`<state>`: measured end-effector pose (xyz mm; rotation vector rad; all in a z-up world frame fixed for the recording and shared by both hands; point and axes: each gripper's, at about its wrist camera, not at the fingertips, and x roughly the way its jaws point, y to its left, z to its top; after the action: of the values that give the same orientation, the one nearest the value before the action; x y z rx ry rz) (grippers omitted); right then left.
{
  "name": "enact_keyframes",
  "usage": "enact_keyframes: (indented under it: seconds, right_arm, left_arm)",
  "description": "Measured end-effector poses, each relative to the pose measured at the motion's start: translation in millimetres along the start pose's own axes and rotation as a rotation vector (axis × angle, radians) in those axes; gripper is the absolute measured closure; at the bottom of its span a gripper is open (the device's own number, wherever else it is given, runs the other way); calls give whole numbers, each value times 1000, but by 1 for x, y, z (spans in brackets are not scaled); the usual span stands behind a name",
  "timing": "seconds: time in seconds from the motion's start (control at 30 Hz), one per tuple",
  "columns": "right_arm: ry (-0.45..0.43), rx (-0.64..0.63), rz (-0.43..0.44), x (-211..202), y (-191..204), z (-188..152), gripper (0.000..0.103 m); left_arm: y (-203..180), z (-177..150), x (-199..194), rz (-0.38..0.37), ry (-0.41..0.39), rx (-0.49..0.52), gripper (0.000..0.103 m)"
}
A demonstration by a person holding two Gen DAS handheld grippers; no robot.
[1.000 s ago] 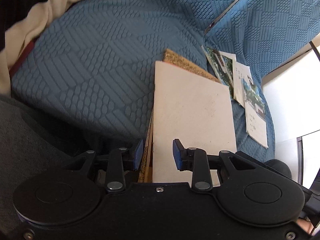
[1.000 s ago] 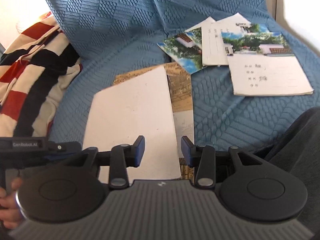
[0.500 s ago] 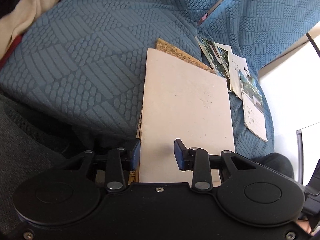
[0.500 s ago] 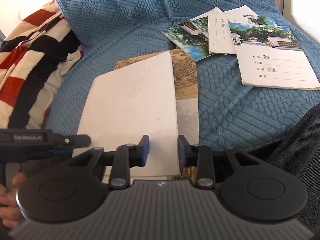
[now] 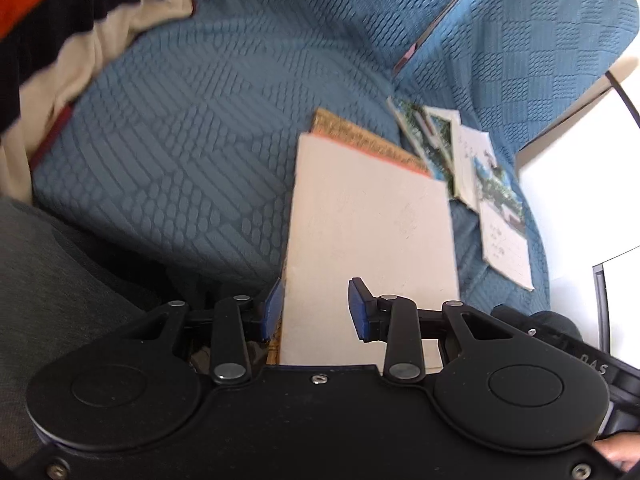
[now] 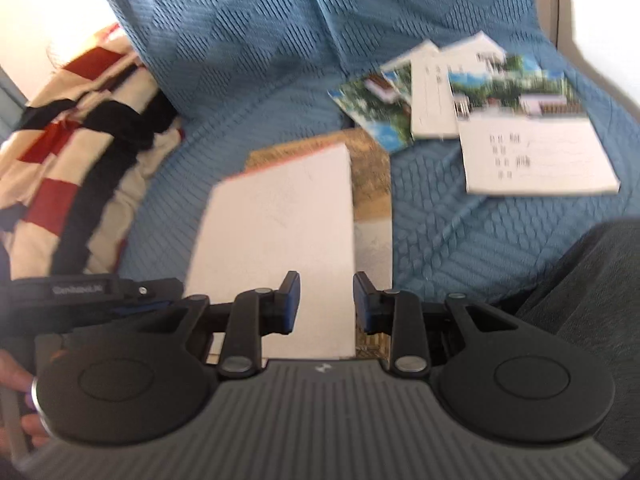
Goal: Organize objects
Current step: 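Raise both tools away from the book stack, then move both tools toward the school-photo postcard pile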
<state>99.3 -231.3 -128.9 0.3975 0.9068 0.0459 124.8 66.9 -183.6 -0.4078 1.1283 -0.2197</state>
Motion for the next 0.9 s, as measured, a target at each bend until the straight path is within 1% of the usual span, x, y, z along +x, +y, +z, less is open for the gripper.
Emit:
enact_keyframes:
  seconds: [0.27, 0.47, 0.57, 0.63, 0.77, 0.9]
  right_arm:
    - [-126, -70, 4, -39, 15, 18, 69]
    - [-179, -84, 10, -58, 18, 24, 69]
    - [-193, -81, 7, -66, 16, 25, 69]
    - [-203, -79, 10, -70, 15, 25, 69]
    - [-221, -103, -21, -76, 11, 25, 69]
    - [-238, -86, -45, -82, 2, 26, 69]
  left_arm:
    - [-40, 11, -50, -12, -120, 80, 70]
    - [-69, 16, -77, -30, -190, 135, 70]
    - [-81, 16, -83, -32, -207, 158, 70]
    - [-88, 16, -85, -44, -204, 165, 70]
    - [-103, 14, -89, -42, -221, 199, 70]
    - [-114, 13, -89, -56, -226, 206, 70]
